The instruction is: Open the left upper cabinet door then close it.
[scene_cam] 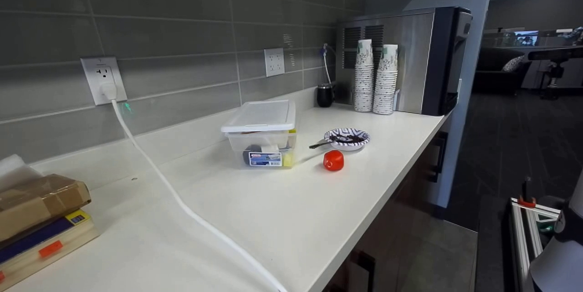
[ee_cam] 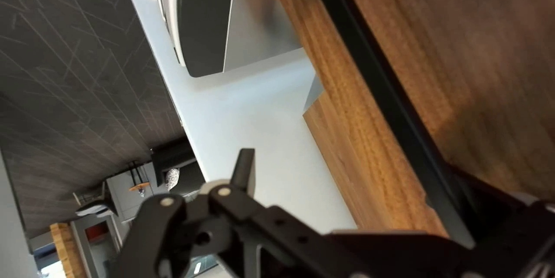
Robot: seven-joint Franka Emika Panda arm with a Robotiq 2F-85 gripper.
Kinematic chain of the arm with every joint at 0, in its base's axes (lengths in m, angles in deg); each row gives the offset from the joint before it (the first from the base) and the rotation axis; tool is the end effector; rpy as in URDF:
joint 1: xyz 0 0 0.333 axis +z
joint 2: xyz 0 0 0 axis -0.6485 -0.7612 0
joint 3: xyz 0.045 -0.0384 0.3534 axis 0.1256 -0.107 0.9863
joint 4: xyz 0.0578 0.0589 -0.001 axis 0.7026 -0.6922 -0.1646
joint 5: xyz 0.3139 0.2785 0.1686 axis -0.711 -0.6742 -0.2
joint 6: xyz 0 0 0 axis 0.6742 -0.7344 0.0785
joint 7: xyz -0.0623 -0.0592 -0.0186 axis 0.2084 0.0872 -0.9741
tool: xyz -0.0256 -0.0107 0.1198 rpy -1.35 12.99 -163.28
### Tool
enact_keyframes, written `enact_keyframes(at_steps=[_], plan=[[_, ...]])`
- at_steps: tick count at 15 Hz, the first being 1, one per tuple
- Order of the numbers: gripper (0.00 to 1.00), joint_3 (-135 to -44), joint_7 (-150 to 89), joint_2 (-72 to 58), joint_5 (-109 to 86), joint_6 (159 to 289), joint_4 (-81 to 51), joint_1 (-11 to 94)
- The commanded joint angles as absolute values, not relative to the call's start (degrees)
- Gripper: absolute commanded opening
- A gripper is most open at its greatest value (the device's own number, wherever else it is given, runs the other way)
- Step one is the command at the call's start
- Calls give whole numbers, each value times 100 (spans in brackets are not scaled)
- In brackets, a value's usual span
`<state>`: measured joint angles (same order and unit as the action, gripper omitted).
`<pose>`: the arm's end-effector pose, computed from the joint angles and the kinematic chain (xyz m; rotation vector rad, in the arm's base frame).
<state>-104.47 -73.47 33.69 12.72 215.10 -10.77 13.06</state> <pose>0.2500 -0.3927 0.9679 1.6749 -1.7642 1.4094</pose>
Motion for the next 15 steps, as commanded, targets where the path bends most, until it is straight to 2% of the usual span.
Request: enact_keyframes(at_steps=[1,15], plan=[[100,-10197,-7669,4165,1521,21425,-1903,748],[100,-9569,-7760,6052,1285,21545,-3837,-377]])
